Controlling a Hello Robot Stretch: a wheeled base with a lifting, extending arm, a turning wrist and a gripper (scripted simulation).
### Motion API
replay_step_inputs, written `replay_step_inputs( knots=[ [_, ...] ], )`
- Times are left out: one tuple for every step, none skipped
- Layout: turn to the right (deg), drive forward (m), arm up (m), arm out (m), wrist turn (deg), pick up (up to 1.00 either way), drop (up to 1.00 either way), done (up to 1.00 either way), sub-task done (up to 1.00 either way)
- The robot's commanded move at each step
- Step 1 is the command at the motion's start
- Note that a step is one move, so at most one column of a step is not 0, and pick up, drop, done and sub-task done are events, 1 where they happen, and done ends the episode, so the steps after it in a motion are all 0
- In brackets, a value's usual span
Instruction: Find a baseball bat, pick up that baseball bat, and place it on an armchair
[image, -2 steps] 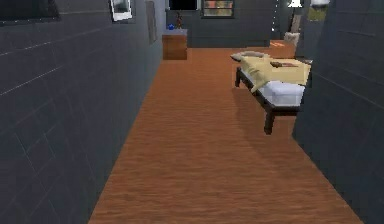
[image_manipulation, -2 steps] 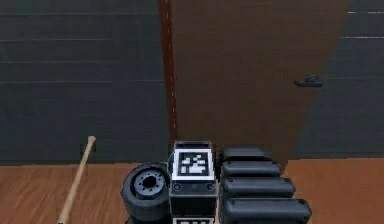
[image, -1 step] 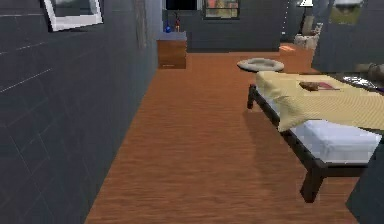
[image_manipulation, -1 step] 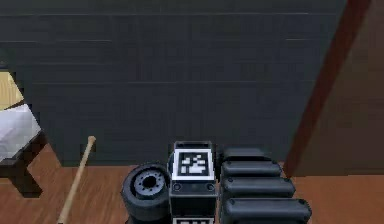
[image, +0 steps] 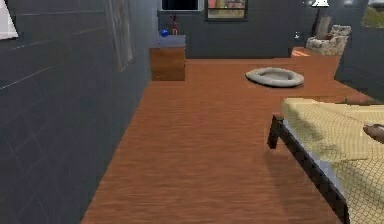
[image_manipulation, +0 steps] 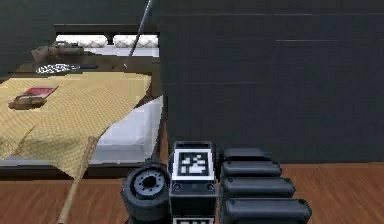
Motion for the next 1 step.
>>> replay_step_inputs(
  knots=[
    [0.0,1.00,0.00,0.00,0.0,0.00,0.00,0.00,0.00]
  ],
)
